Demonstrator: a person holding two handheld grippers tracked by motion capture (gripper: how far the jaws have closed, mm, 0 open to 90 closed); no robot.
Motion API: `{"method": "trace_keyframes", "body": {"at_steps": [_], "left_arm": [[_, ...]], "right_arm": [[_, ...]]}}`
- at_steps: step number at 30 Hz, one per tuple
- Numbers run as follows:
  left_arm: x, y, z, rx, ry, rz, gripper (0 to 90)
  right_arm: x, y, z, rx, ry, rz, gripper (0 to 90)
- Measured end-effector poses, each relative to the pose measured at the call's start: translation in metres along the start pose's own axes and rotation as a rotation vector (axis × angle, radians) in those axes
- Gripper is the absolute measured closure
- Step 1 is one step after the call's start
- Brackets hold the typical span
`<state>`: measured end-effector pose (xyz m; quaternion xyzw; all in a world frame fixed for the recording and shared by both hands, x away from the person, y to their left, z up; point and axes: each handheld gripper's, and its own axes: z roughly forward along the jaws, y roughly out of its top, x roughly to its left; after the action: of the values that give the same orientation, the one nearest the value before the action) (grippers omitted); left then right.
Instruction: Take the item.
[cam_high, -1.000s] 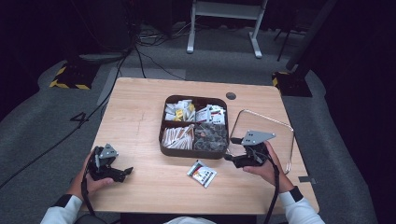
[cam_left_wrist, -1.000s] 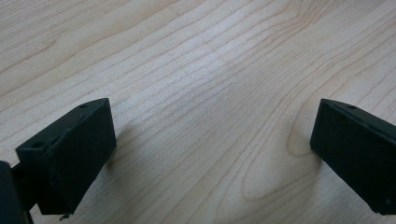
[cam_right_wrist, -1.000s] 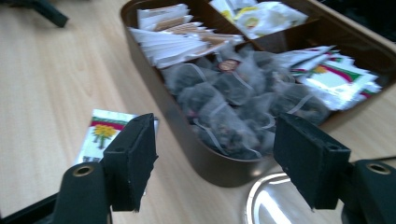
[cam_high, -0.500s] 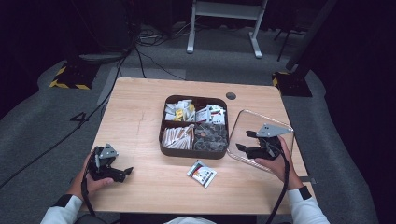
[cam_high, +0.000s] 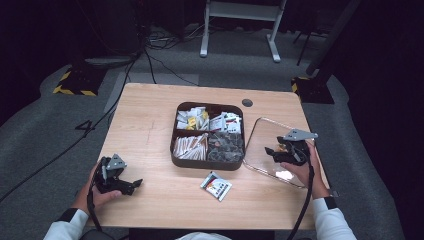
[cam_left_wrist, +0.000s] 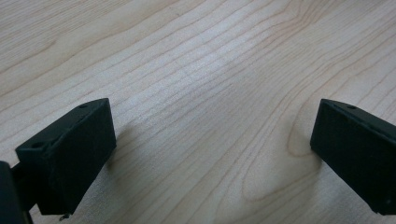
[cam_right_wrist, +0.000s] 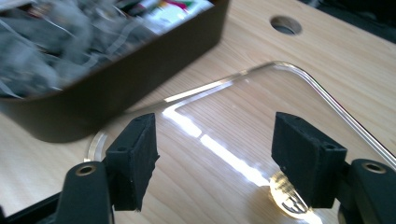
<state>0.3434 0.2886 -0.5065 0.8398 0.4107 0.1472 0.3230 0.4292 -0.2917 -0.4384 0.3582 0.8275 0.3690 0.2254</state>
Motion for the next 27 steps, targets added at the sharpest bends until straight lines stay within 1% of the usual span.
{"method": "trace_keyframes", "body": {"at_steps": [1, 5, 6, 8, 10, 11, 13, 17, 18, 20, 24, 25, 26, 27], "left_arm": [[0.0, 0.0, 0.0, -0.001, 0.0, -0.002, 0.4], [0.0, 0.0, 0.0, -0.002, 0.0, 0.002, 0.4], [0.0, 0.0, 0.0, -0.002, 0.001, 0.002, 0.4], [0.0, 0.0, 0.0, -0.002, 0.0, 0.002, 0.4], [0.0, 0.0, 0.0, -0.002, 0.0, 0.002, 0.4], [0.0, 0.0, 0.0, -0.002, 0.0, 0.002, 0.4], [0.0, 0.0, 0.0, -0.001, 0.0, 0.002, 0.4], [0.0, 0.0, 0.0, -0.001, -0.001, 0.002, 0.3], [0.0, 0.001, 0.0, -0.001, -0.002, 0.002, 0.3], [0.0, 0.001, 0.001, 0.0, -0.008, -0.003, 0.2], [0.0, 0.001, 0.001, 0.0, -0.008, -0.002, 0.2], [0.0, 0.001, 0.001, 0.0, -0.007, -0.003, 0.2], [0.0, 0.001, 0.001, 0.0, -0.004, 0.001, 0.3], [0.0, 0.0, 0.0, -0.001, -0.001, 0.003, 0.3]], "right_arm": [[0.0, 0.0, 0.0, 0.0, 0.0, 0.0, 32.4], [-0.012, -0.009, 0.004, 0.022, -0.026, 0.033, 32.5], [-0.018, -0.012, 0.005, 0.026, -0.035, 0.049, 32.5], [-0.02, -0.014, 0.006, 0.029, -0.041, 0.057, 32.5], [-0.028, -0.019, 0.008, 0.037, -0.054, 0.085, 32.8], [-0.028, -0.019, 0.008, 0.037, -0.054, 0.085, 32.8], [-0.033, -0.022, 0.011, 0.04, -0.067, 0.097, 33.6], [-0.045, -0.027, 0.019, 0.052, -0.085, 0.144, 36.5], [-0.048, -0.028, 0.024, 0.061, -0.085, 0.146, 36.9], [-0.048, -0.029, 0.027, 0.069, -0.088, 0.143, 37.1], [-0.051, -0.033, 0.036, 0.107, -0.114, 0.148, 39.2], [-0.052, -0.035, 0.037, 0.112, -0.116, 0.158, 40.6], [-0.054, -0.037, 0.039, 0.115, -0.105, 0.178, 43.5], [-0.054, -0.037, 0.039, 0.115, -0.105, 0.178, 43.5]]}}
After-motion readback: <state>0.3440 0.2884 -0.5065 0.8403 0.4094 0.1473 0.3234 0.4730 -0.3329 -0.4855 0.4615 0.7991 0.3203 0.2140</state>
